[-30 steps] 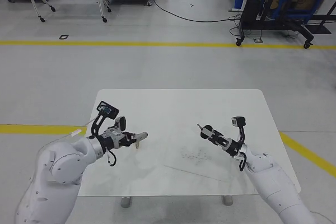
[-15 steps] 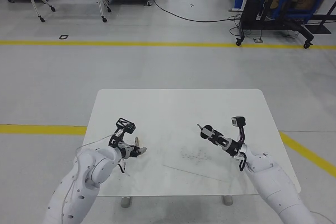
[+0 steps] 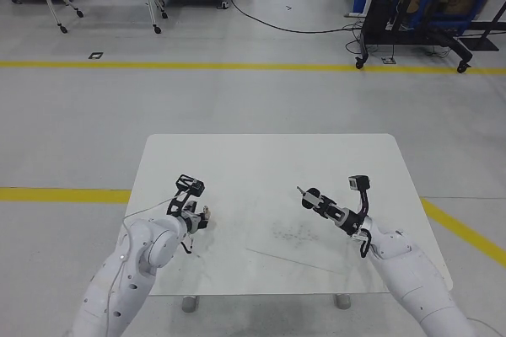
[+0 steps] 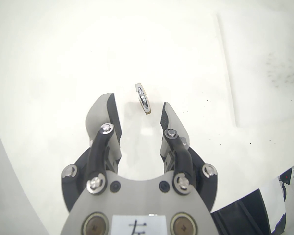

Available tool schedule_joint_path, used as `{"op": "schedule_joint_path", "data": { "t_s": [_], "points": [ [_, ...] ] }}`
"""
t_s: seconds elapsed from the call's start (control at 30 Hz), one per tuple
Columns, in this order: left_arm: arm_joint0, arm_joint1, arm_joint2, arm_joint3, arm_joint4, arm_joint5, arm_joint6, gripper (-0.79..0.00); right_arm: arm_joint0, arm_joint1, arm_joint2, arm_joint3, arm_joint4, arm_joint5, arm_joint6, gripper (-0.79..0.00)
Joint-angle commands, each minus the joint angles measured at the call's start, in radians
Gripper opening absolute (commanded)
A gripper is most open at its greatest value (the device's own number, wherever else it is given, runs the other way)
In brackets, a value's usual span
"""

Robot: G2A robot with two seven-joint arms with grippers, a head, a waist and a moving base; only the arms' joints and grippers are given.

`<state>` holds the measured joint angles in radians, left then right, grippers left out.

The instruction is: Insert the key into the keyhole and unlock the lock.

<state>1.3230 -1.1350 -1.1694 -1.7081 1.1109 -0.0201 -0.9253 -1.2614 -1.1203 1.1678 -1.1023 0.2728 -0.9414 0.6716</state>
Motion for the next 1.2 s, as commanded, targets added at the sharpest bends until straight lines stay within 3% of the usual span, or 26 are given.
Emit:
{"op": "schedule_joint_path", "data": {
  "t_s": [0.0,0.3,0.4,0.53,0.57,0.93,1.17],
  "points": [
    [-0.004,-0.002,0.006,0.009,-0.002,0.006,-0.005,-0.511,0.0,0.0,0.0,0.0,0.0,0.0,0.0,-0.785],
    [-0.039,-0.012,0.034,0.054,0.002,0.022,-0.004,-0.517,0.0,0.0,0.0,0.0,0.0,0.0,0.0,-0.785],
    [-0.052,-0.016,0.041,0.075,-0.01,0.022,0.02,-0.616,0.0,0.0,0.0,0.0,0.0,0.0,0.0,-0.785],
    [-0.077,-0.023,0.056,0.12,-0.019,0.022,0.035,-0.677,0.0,0.0,0.0,0.0,0.0,0.0,0.0,-0.785],
    [-0.082,-0.024,0.062,0.129,-0.023,0.02,0.03,-0.785,0.0,0.0,0.0,0.0,0.0,0.0,0.0,-0.785],
    [-0.076,-0.026,0.051,0.13,-0.034,0.016,0.042,-0.785,0.0,0.0,0.0,0.0,0.0,0.0,0.0,-0.785],
    [-0.037,-0.026,-0.019,0.132,-0.177,-0.045,0.249,-0.785,0.0,0.0,0.0,0.0,0.0,0.0,0.0,-0.785]
  ]
}}
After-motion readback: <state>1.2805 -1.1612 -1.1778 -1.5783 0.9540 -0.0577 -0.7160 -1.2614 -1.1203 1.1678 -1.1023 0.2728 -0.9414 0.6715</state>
